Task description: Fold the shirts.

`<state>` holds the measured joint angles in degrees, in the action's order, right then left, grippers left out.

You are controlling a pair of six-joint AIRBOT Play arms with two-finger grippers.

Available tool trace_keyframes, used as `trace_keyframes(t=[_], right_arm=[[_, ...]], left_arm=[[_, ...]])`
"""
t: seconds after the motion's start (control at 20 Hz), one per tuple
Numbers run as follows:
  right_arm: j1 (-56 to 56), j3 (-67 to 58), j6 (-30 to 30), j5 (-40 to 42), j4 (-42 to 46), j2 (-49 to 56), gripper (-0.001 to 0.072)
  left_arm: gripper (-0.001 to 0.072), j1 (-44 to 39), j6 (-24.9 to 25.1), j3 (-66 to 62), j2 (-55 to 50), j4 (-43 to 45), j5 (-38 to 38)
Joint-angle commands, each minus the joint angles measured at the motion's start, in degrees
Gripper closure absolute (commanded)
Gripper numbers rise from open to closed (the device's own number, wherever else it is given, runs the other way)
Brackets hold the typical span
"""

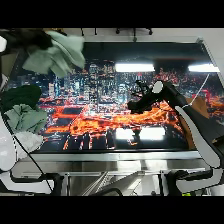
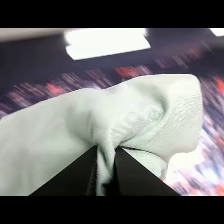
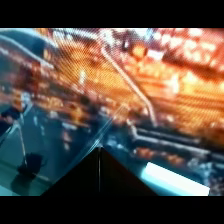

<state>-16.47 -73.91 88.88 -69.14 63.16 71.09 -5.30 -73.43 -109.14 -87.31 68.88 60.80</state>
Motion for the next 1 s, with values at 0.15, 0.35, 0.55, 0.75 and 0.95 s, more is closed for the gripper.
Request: trace_keyframes(t=[0.15, 0.35, 0.55, 0.75, 0.95], right_arm=[[0.1, 0.0, -2.1, -5.6, 0.1, 0.0, 0.0696], [0.1, 0.0, -3.6, -9.9, 0.1, -0.1, 0.0697], [1.6, 0.0, -3.6, -10.9, 0.2, -2.1, 0.0697], [9.2, 0.0, -4.5, -11.4, 2.1, -8.8, 0.0697], [14.5, 0.9, -4.4, -12.9, 6.1, -11.8, 0.0688]], left_arm=[[0.0689, -21.2, -6.9, 21.1, 3.5, 0.2, 4.5], [0.0686, -26.7, -10.6, 28.5, 3.5, 0.5, -1.6], [0.0014, -24.8, -13.1, 21.4, 3.5, 0.5, 8.5], [0.0014, -17.2, -13.3, 13.2, 5.7, 0.5, 25.6], [0.0014, -8.6, -14.1, 28.4, 16.7, 0.5, 25.9]])
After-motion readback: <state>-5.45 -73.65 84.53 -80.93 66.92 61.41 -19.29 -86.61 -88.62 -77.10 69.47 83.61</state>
